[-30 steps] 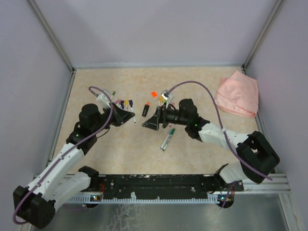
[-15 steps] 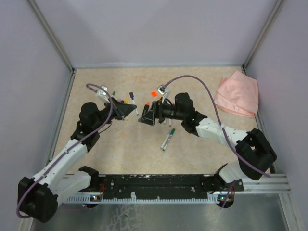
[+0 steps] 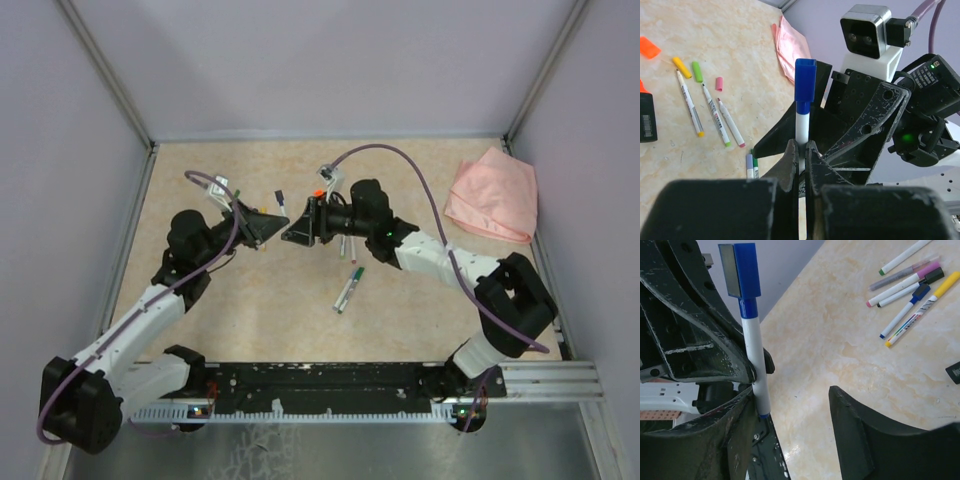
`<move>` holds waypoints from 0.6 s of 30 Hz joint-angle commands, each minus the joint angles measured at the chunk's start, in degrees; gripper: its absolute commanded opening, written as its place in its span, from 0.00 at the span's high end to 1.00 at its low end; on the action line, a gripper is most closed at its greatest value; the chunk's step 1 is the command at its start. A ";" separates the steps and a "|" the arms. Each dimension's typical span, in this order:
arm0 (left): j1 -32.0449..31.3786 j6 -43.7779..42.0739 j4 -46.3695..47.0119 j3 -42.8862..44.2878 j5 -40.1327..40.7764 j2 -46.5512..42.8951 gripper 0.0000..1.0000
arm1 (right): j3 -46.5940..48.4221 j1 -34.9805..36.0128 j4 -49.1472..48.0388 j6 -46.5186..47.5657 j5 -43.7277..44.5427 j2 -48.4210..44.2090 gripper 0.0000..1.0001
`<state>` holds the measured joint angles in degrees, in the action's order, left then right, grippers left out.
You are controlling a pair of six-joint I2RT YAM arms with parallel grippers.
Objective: Open the pen caps
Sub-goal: Pick up the pen from the center of the board.
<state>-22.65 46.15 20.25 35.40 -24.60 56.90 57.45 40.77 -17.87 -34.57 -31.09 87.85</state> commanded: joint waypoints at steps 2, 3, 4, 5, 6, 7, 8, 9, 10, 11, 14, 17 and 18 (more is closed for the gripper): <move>0.42 0.05 3.09 0.31 -1.73 0.70 1.00 | 4.86 0.77 -0.97 0.49 -0.43 1.29 0.49; 0.42 -0.02 3.13 0.40 -1.84 0.89 1.00 | 5.08 0.80 -0.80 0.64 -0.40 1.41 0.51; 0.43 -0.01 3.22 0.52 -1.95 1.11 1.00 | 5.31 0.82 -0.62 0.64 -0.23 1.44 0.53; 0.46 -0.09 3.22 0.61 -2.00 1.35 1.00 | 5.31 0.84 -0.71 0.75 -0.08 1.42 0.55; 0.46 -0.17 3.28 0.60 -2.16 1.60 1.00 | 5.35 0.80 -0.82 0.79 -0.13 1.52 0.57; 0.42 -0.08 3.44 0.63 -2.37 1.86 1.00 | 5.41 0.80 -0.81 0.74 -0.10 1.64 0.60; 0.48 0.00 3.70 0.64 -2.69 2.15 1.00 | 5.56 0.83 -0.79 0.73 -0.10 1.82 0.63; 0.43 -0.02 3.92 0.78 -2.99 2.44 1.00 | 5.70 0.80 -0.86 0.66 -0.39 2.06 0.66; 0.46 -0.03 4.04 0.99 -3.26 2.70 1.00 | 5.85 0.84 -0.81 0.62 -0.66 2.38 0.70; 0.46 -0.07 4.09 1.21 -3.35 2.83 1.00 | 6.03 0.80 -0.77 0.55 -0.97 2.58 0.75; 0.47 -0.26 4.05 1.61 -3.46 2.87 1.00 | 6.03 0.80 -1.10 0.32 -1.12 2.80 0.86; 0.67 -0.85 3.22 2.02 -2.64 2.16 0.88 | 5.69 0.79 -1.18 -0.09 -0.65 2.77 0.97; 0.93 -1.25 2.28 2.41 -2.38 1.89 0.77 | 5.52 0.79 -1.39 -0.28 -0.65 2.76 1.00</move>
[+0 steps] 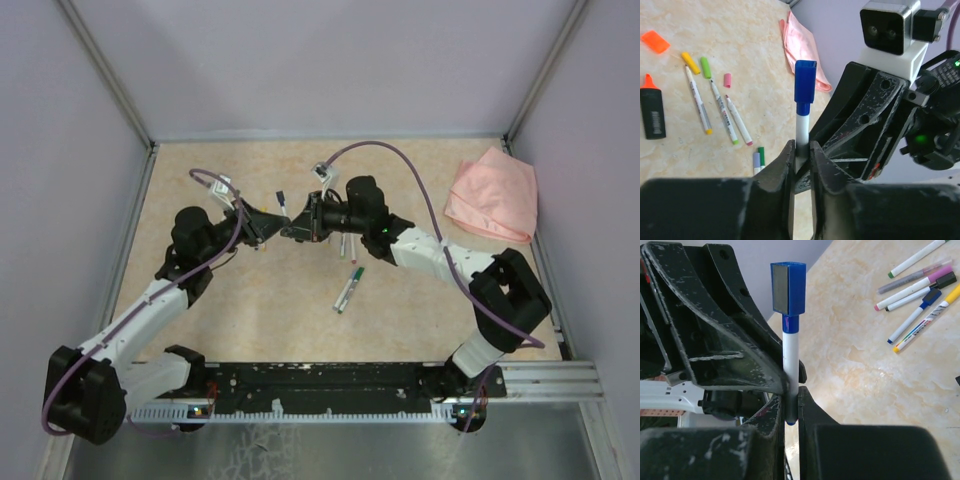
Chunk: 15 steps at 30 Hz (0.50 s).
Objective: Open the pen caps
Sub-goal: Pick up the pen from the center of the board, then open the pen cap from the pen.
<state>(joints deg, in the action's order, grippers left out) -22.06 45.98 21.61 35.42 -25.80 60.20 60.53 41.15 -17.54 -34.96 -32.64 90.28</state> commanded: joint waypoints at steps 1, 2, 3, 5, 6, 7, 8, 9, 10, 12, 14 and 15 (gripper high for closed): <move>0.54 -1.33 0.16 2.76 -0.84 -1.67 0.68 | 2.26 0.41 -1.98 0.01 0.79 0.34 1.00; 0.94 -1.49 -0.47 3.05 -0.62 -1.83 0.60 | 2.03 0.43 -2.15 -0.19 0.55 0.29 1.00; 1.42 -1.45 -1.22 3.38 -0.44 -2.11 0.53 | 1.85 0.42 -2.37 -0.26 0.24 0.21 1.00; 2.74 -0.98 -2.50 4.12 -0.40 -2.42 0.41 | 1.43 0.43 -2.95 -0.29 -1.05 -0.14 1.00; 3.44 -0.71 -2.61 4.32 -0.89 -2.53 0.37 | 0.97 0.43 -3.74 -0.25 -2.11 -0.31 1.00; 4.30 -0.39 -2.62 4.46 -1.57 -2.62 0.34 | 0.42 0.40 -4.72 -0.31 -3.07 -0.62 1.00; 5.20 0.01 -2.61 4.74 -2.64 -2.71 0.32 | -0.06 0.42 -5.65 -0.29 -3.87 -0.89 1.00; 6.06 0.37 -2.55 4.97 -3.48 -2.65 0.31 | -0.52 0.47 -6.41 -0.30 -4.60 -1.17 1.00; 7.00 0.86 -2.54 5.31 -4.41 -2.57 0.31 | -0.85 0.41 -6.94 -0.37 -5.11 -1.38 1.00; 8.77 1.69 -2.52 5.94 -6.44 -2.18 0.29 | -1.51 0.34 -8.25 -0.52 -6.48 -1.81 1.00; 10.66 2.78 -1.67 6.57 -9.30 -1.30 0.29 | -1.96 0.34 -9.56 -0.97 -7.69 -2.03 1.00; 11.45 3.71 -0.29 6.70 -11.23 -0.75 0.29 | -2.07 0.29 -10.16 -1.17 -8.22 -2.10 1.00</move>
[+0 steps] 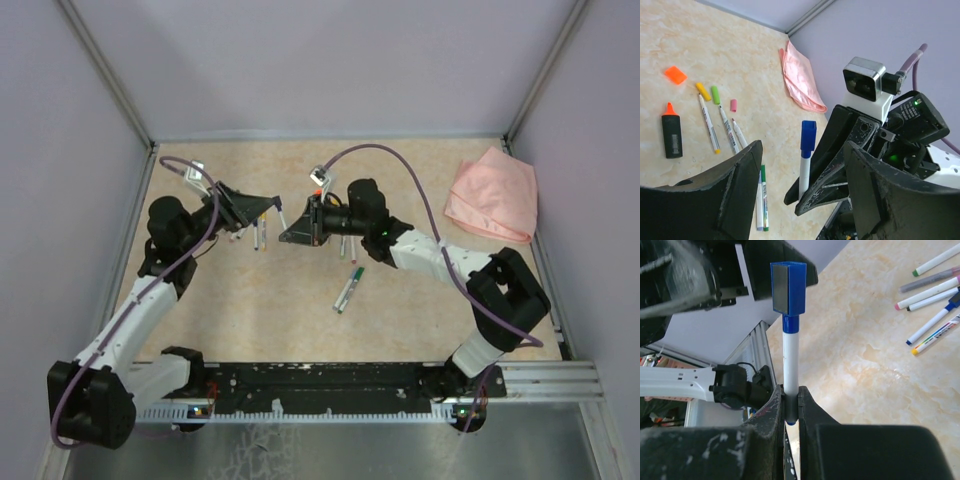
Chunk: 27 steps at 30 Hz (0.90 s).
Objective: Open the pen caps
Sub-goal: Open the pen cap from the pen.
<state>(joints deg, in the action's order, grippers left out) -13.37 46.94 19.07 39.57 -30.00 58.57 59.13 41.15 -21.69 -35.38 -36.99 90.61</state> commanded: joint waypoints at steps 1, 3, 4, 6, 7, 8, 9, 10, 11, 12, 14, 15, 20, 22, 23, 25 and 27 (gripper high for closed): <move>3.32 4.05 5.12 2.44 -9.02 1.61 0.29 | -0.76 0.33 -6.43 -0.91 -4.47 -2.45 1.00; 3.83 6.81 9.98 2.20 -12.18 3.00 0.30 | -0.68 0.34 -6.38 -1.00 -4.74 -2.38 1.00; 3.87 7.94 12.20 2.22 -13.35 3.74 0.31 | -0.60 0.34 -6.30 -1.03 -4.83 -2.37 1.00; 3.87 9.31 16.10 2.15 -15.24 5.04 0.32 | -0.52 0.33 -6.25 -1.06 -5.00 -2.30 1.00; 3.87 10.25 18.04 1.94 -16.16 5.71 0.34 | -0.42 0.29 -6.13 -0.95 -5.02 -2.28 1.00; 3.87 10.99 19.15 1.95 -16.88 6.18 0.35 | -0.35 0.33 -6.14 -0.93 -5.08 -2.22 1.00; 3.87 11.46 19.84 1.94 -17.30 6.73 0.37 | -0.29 0.34 -6.21 -0.92 -5.25 -2.13 1.00; 3.87 11.84 20.18 1.99 -17.79 7.12 0.39 | -0.30 0.34 -6.27 -0.92 -5.28 -2.11 1.00; 3.87 12.18 20.36 1.97 -18.19 7.50 0.41 | -0.29 0.33 -6.34 -1.00 -5.35 -2.10 1.00; 3.87 12.25 20.37 1.96 -18.41 7.79 0.43 | -0.24 0.34 -6.46 -1.01 -5.49 -2.07 1.00; 3.85 12.26 20.33 2.00 -18.74 8.32 0.45 | -0.29 0.34 -6.75 -1.14 -5.55 -1.86 1.00; 3.83 12.19 20.24 2.00 -18.88 8.46 0.48 | -0.33 0.34 -7.02 -1.30 -5.67 -1.76 1.00; 3.79 11.01 18.38 2.50 -19.45 9.31 0.52 | -0.08 0.43 -7.94 -1.80 -6.14 -1.08 1.00; 3.78 10.60 17.67 2.61 -19.58 9.51 0.54 | 0.14 0.51 -7.97 -1.88 -6.16 -0.82 1.00; 3.78 10.53 17.47 2.69 -19.61 9.64 0.56 | 0.17 0.51 -7.97 -1.91 -6.24 -0.68 1.00; 3.78 10.31 17.32 2.79 -19.61 9.92 0.61 | 0.34 0.51 -7.95 -1.97 -6.34 -0.46 1.00; 3.79 10.29 17.32 2.98 -19.65 10.19 0.65 | 0.43 0.59 -7.82 -1.96 -6.41 -0.28 1.00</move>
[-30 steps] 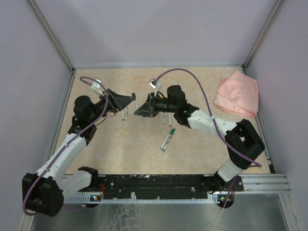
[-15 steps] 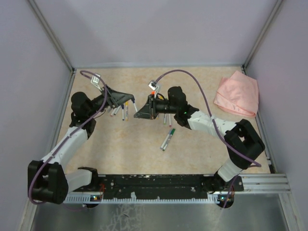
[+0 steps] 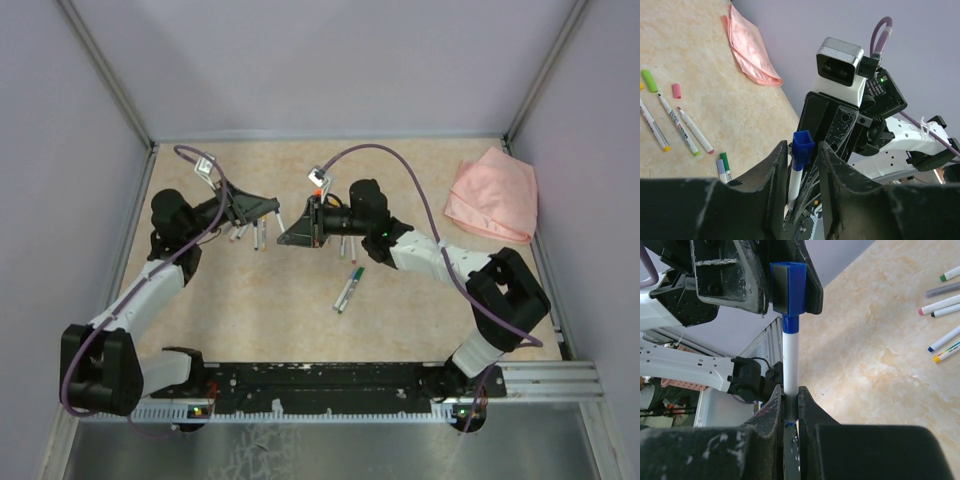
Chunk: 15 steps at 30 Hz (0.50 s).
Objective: Open the pen caps
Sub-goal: Open the pen cap from the pen.
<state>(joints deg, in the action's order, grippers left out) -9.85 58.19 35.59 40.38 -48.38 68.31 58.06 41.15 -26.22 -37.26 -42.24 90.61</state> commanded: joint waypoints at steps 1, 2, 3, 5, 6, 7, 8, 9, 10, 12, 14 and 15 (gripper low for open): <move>0.27 -1.02 0.79 2.31 -1.32 0.64 0.66 | 1.59 0.60 -3.19 0.09 -1.18 -0.27 1.00; 0.27 -1.03 0.79 2.43 -1.39 0.82 0.66 | 1.73 0.59 -2.91 0.18 -1.18 -0.18 1.00; 0.27 -1.02 0.79 2.55 -1.45 1.04 0.66 | 1.83 0.69 -2.69 0.44 -1.18 -0.13 1.00; 0.27 -0.94 0.88 2.79 -1.77 1.47 0.69 | 2.19 0.85 -1.76 1.12 -1.18 -0.04 1.00; 0.27 -0.94 0.88 2.97 -1.97 1.66 0.70 | 2.37 0.95 -1.44 1.46 -1.18 0.00 1.00; 0.26 -0.93 0.95 3.04 -2.13 1.91 0.70 | 2.59 1.06 -0.98 1.73 -1.18 0.07 1.00; 0.27 -0.92 0.89 3.15 -2.20 2.10 0.71 | 2.85 1.12 -0.48 2.22 -1.14 0.17 1.00; 0.27 -0.89 0.96 3.20 -2.35 2.27 0.71 | 3.11 1.25 0.18 2.72 -1.10 0.25 1.00; 0.24 -0.89 0.97 3.33 -2.48 2.45 0.73 | 3.38 1.34 0.57 3.04 -1.03 0.31 1.00; 0.27 -1.02 0.97 3.43 -2.75 2.73 0.79 | 3.76 1.55 1.17 3.51 -0.97 0.48 1.00; 0.24 -1.09 0.93 3.41 -2.93 2.92 0.89 | 4.04 1.64 1.48 3.73 -1.00 0.68 1.00; 0.20 -1.12 0.91 3.34 -2.99 3.01 0.93 | 4.19 1.65 1.46 3.79 -1.03 0.84 1.00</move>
<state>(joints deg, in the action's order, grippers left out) -9.85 57.56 35.51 41.78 -50.06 70.91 58.39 41.32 -24.03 -35.70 -42.26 90.70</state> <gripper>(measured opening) 0.156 0.058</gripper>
